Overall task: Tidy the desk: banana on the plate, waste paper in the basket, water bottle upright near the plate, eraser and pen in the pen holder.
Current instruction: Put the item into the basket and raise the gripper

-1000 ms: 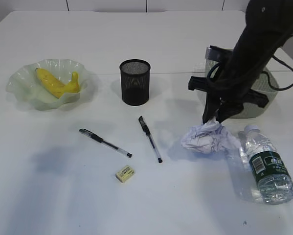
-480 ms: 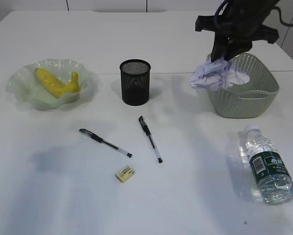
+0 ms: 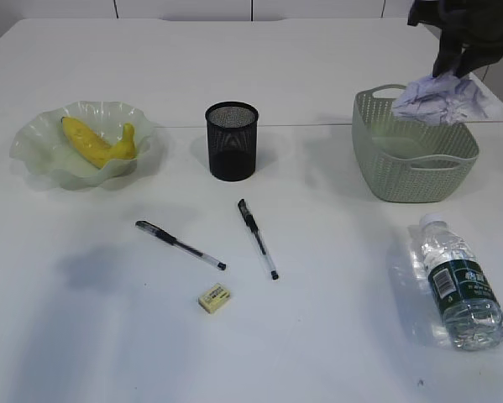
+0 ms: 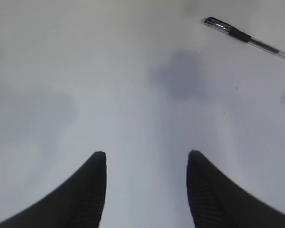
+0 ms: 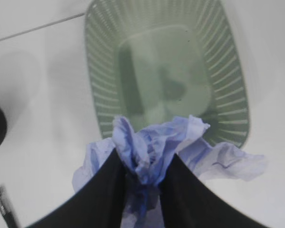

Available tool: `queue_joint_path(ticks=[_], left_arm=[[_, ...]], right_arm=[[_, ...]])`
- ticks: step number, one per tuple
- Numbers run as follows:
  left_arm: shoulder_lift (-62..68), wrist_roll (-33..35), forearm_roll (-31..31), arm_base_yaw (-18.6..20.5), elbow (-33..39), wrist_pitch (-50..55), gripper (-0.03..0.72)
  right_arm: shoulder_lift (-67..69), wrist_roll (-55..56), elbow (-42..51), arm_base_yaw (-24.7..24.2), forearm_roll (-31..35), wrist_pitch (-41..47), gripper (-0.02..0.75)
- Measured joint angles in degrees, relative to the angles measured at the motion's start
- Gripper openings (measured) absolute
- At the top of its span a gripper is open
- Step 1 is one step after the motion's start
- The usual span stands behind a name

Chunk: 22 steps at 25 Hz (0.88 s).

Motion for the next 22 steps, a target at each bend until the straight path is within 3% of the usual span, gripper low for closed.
queue_joint_path(ticks=[8,22], left_arm=[[0.6,0.0,0.0,0.0,0.0,-2.1,0.37],[2.4,0.0,0.0,0.0,0.0,-2.6,0.37]], right_arm=[[5.8,0.2,-2.9,-1.6,0.3,-2.9,0.18],[19.4,0.2,-17.9,-1.6,0.5,-3.7,0.185]])
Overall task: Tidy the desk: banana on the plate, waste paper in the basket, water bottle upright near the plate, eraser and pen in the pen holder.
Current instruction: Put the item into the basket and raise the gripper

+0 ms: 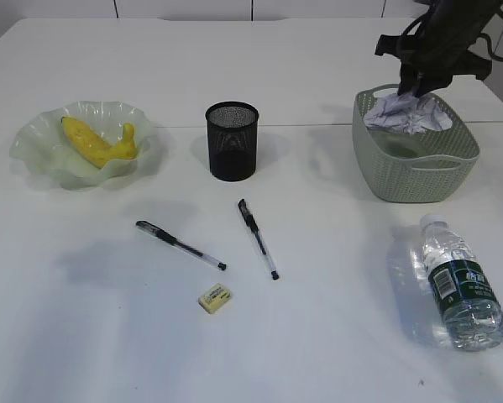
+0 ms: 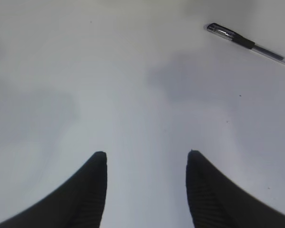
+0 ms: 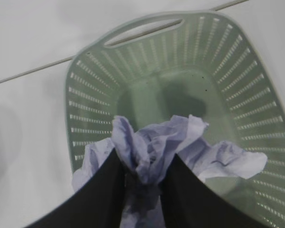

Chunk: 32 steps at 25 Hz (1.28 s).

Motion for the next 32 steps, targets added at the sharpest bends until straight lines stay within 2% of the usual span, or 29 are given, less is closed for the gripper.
queue_joint_path(ticks=[12,18,26,32], left_arm=[[0.0,0.0,0.0,0.0,0.1,-0.5,0.37],[0.0,0.0,0.0,0.0,0.1,-1.2,0.369],[0.0,0.0,0.0,0.0,0.1,-1.3,0.368],[0.0,0.0,0.0,0.0,0.1,-1.3,0.368]], right_arm=[[1.6,0.0,-0.5,0.0,-0.6,2.9,0.349],[1.6,-0.1,-2.3,0.0,0.7,7.0,0.358],[1.6,-7.1,-10.6,0.0,4.2,11.3,0.358],[-1.8,-9.6,-8.8,0.0,4.9,11.7,0.358]])
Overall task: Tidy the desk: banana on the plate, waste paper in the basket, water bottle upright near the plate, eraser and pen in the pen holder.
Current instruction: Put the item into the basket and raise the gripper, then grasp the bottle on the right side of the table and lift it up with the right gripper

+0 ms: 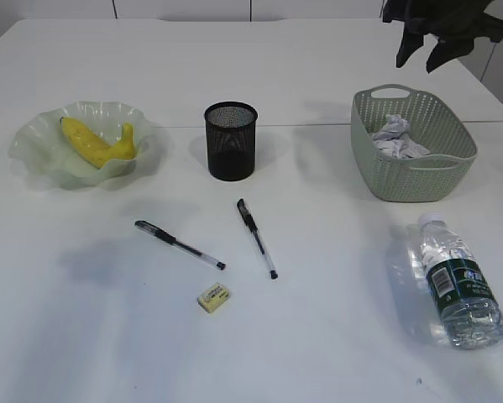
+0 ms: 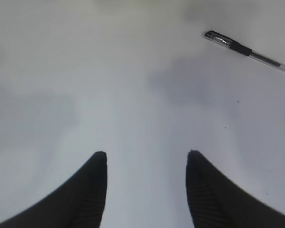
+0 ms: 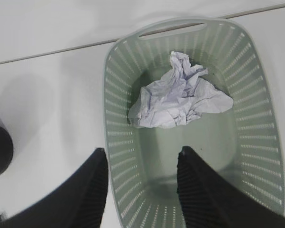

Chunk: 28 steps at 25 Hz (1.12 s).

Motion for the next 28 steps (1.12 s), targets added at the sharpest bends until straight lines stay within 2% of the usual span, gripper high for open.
queue_joint_path(ticks=[3,11,20,24,28], left_arm=[[0.0,0.0,0.0,0.0,0.0,0.9,0.368],[0.0,0.0,-0.4,0.0,0.0,1.9,0.368],[0.0,0.0,-1.5,0.0,0.0,2.2,0.367],[0.0,0.0,-1.5,0.0,0.0,2.2,0.367],[0.0,0.0,-1.5,0.0,0.0,2.2,0.362]], right_arm=[[-3.6,-1.7,5.5,0.0,0.5,0.0,0.358],[-14.8,-5.8,28.6,0.1,0.6,0.0,0.358],[-18.1,-8.0,47.5,0.1,0.6,-0.8,0.361],[-18.2,-8.2,53.4,0.1,1.6,-2.0,0.421],[-18.2,-8.2,55.5,0.1,4.4,-5.7,0.501]])
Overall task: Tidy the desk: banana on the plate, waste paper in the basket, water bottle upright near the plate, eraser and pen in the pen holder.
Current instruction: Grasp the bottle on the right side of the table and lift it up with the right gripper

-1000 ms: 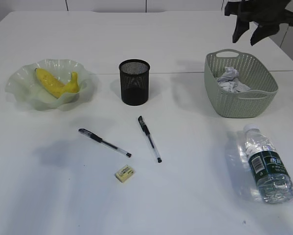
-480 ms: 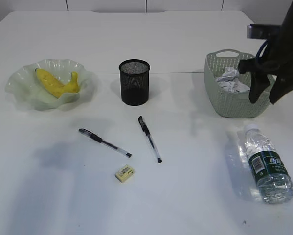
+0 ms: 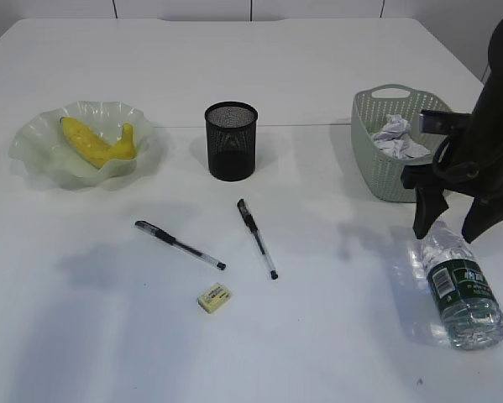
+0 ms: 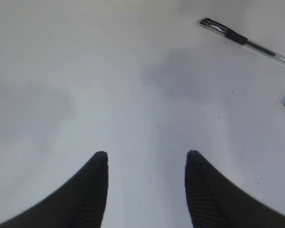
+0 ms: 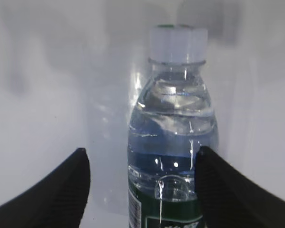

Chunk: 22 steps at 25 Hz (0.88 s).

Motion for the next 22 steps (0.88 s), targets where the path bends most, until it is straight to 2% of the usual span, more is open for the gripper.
queue_joint_path(ticks=[8,14,22], left_arm=[[0.0,0.0,-0.1,0.0,0.0,-0.9,0.359],[0.0,0.0,-0.4,0.0,0.0,-1.0,0.358],[0.0,0.0,-0.9,0.0,0.0,-2.1,0.358]], right_arm=[[0.0,0.7,0.0,0.0,-3.7,-3.0,0.54],[0.0,0.7,0.0,0.0,-2.9,-4.1,0.617],[2.5,1.0,0.0,0.0,-2.8,-4.0,0.623]])
